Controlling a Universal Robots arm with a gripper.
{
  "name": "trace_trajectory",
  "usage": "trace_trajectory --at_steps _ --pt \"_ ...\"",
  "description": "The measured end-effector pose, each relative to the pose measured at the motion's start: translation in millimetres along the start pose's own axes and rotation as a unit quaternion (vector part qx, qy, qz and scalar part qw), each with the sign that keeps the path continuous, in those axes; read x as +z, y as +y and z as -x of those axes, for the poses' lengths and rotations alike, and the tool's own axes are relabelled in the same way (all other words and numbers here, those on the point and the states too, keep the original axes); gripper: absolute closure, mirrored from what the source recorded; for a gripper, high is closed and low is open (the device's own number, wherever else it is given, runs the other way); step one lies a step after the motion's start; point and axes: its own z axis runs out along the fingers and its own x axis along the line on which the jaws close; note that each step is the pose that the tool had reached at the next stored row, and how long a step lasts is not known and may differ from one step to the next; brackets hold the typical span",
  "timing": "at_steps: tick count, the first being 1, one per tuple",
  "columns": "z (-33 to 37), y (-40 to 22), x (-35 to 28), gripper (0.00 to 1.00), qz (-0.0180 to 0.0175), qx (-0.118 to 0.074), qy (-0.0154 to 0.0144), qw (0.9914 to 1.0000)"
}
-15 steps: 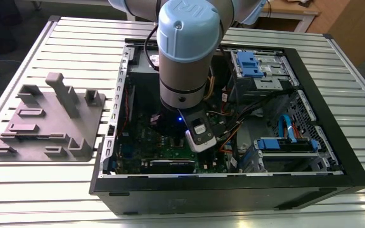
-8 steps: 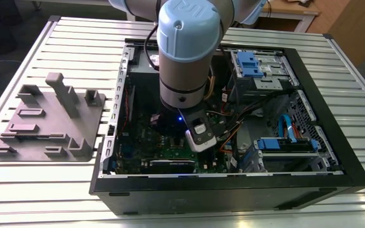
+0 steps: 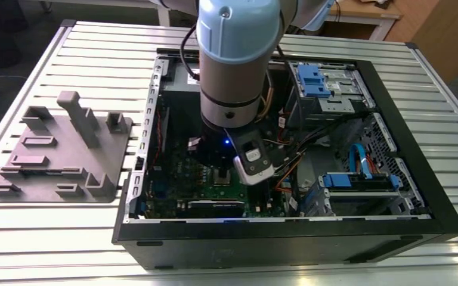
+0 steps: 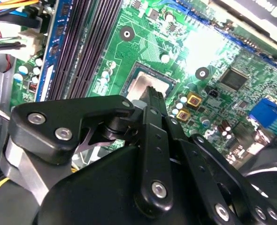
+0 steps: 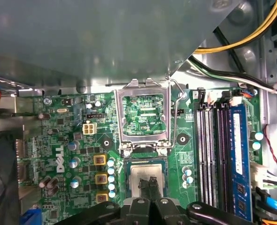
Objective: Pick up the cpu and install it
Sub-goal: 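Place the cpu into insertion slot, then close the cpu cover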
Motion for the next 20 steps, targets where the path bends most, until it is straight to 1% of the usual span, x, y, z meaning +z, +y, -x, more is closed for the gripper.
trace_trajectory --at_steps 11,15,18,20 --pt "0.0 0.0 -0.5 0.90 0.0000 0.000 0.0000 1.00000" --pt "1.1 0.1 -0.5 0.90 -0.0001 0.000 0.0001 1.00000" --pt "4.6 1.8 -0.1 0.90 0.0000 0.000 0.0000 1.00000" --pt "9.4 2.8 0.4 0.90 0.0000 0.000 0.0000 1.00000"
